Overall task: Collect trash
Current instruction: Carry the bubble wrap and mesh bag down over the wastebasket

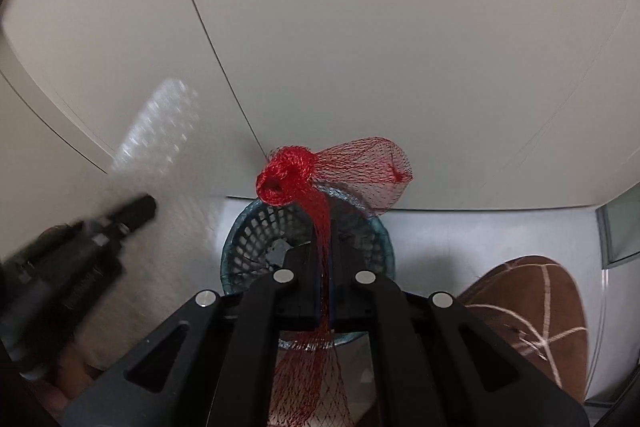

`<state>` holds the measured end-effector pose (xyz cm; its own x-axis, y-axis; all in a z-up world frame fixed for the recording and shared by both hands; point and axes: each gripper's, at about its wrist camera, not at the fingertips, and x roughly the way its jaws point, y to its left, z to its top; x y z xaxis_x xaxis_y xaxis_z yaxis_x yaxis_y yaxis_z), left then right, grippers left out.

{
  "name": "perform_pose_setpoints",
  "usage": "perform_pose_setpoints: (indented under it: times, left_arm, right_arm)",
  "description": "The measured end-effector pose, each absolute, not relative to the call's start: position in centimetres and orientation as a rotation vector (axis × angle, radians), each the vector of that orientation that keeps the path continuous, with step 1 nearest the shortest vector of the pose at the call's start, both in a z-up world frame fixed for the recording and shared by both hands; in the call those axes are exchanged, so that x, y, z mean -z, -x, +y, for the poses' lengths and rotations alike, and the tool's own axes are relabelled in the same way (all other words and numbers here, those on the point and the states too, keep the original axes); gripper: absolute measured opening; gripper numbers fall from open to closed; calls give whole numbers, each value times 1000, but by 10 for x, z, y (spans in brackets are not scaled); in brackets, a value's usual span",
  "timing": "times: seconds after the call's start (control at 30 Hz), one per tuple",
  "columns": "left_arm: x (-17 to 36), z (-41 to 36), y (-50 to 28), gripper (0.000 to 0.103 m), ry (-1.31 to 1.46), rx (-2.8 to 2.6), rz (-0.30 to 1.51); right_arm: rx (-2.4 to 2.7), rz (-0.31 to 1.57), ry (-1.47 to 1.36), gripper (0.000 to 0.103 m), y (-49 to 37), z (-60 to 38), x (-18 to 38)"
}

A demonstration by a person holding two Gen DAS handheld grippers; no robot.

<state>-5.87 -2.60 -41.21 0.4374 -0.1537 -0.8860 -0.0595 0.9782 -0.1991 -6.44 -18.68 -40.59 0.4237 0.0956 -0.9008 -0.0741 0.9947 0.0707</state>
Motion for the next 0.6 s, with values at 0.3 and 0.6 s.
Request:
perform_pose_setpoints:
  times: [0.3, 0.6]
  left_arm:
    - [482, -32, 38, 11, 240, 95, 1294]
    - [495, -57, 39, 35, 208, 167, 1333]
  right_arm:
    - [-80, 1252, -53, 1, 27, -190, 452]
    - [-68, 1263, -76, 1, 29, -197, 454]
